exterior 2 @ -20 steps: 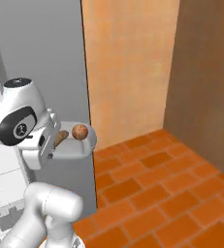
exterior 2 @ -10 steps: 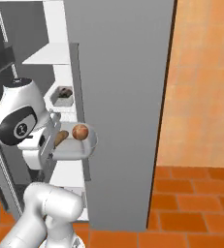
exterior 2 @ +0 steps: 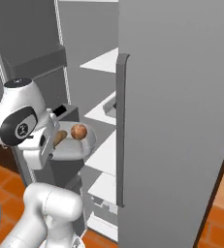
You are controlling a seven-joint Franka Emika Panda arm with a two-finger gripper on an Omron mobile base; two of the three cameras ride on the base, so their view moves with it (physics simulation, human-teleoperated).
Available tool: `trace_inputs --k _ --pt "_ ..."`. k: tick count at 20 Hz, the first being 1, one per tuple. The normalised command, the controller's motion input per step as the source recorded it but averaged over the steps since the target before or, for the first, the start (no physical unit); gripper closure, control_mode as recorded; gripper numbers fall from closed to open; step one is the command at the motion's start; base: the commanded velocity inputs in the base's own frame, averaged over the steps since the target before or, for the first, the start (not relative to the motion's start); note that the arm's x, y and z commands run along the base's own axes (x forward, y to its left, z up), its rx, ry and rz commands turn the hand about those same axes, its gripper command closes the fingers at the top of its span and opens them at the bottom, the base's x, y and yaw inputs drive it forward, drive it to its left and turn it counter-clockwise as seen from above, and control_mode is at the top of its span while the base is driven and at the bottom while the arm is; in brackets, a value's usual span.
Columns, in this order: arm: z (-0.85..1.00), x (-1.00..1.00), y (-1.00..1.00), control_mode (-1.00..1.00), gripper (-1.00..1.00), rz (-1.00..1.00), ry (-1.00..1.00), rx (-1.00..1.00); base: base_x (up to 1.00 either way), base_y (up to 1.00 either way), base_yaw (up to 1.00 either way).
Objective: Take the meat container that has the steak and place it on the second highest rack of the freezer. Then take the vegetable container that has the onion and sweet potato and place it on the highest rack of the freezer.
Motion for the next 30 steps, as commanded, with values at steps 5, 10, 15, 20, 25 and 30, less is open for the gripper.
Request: trace_inputs --k 5,10,15,20,25,30 --pt "0.00 0.00 0.00 1.00 1.00 0.00 0.00 0.00 0.38 -0.30 0.23" --pt "0.00 0.00 0.00 1.00 1.00 0.00 0.00 0.00 0.13 -0.24 0.09" --pt "0.00 0.00 0.00 1.00 1.00 0.00 0.00 0.00 -0.13 -0.01 0.01" --pt "0.00 0.00 0.00 1.00 1.00 0.00 0.00 0.00 -0.09 -0.43 0.10" --pt "0.00 0.00 0.00 1.00 1.00 0.00 0.00 0.00 0.18 -0.29 0.13" --pt "0.00 0.00 0.00 1.00 1.00 0.00 0.00 0.00 0.70 -0.01 0.10"
